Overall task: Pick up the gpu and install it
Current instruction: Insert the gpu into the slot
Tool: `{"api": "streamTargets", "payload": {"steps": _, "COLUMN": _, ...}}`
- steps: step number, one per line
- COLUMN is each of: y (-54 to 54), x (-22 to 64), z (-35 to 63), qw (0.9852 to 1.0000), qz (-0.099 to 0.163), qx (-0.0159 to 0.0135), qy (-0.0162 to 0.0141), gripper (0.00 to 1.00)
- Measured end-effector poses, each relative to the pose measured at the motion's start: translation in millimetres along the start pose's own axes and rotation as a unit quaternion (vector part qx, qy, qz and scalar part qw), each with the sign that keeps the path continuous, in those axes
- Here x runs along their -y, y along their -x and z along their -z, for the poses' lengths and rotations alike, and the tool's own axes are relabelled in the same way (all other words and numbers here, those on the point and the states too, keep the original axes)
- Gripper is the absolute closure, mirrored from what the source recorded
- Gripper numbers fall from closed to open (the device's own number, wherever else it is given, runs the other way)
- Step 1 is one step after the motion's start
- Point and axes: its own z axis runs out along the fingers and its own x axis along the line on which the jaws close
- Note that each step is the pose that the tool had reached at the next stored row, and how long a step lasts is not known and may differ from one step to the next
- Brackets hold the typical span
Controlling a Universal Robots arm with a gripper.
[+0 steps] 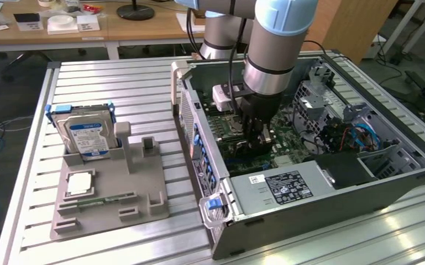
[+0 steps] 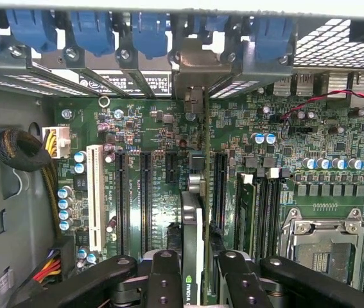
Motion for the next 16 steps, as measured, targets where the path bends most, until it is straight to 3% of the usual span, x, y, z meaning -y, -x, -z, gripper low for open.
{"api": "streamTargets", "payload": {"steps": 9, "y": 0.1, "x": 0.0, "z": -0.1, "qw": 1.0000, "qz": 0.000, "qx": 0.0003, "qy": 0.0000, "gripper": 0.74}}
{"api": "streamTargets", "payload": {"steps": 11, "y": 0.0, "x": 0.0, "z": -0.1, "qw": 1.0000, "qz": 0.000, "qx": 0.0001, "qy": 0.0000, "gripper": 0.73}}
{"api": "streamTargets", "payload": {"steps": 12, "y": 0.0, "x": 0.0, "z": -0.1, "qw": 1.0000, "qz": 0.000, "qx": 0.0001, "qy": -0.0001, "gripper": 0.67}}
{"api": "streamTargets", "payload": {"steps": 16, "y": 0.0, "x": 0.0, "z": 0.0, "qw": 1.0000, "qz": 0.000, "qx": 0.0000, "qy": 0.0000, "gripper": 0.67}}
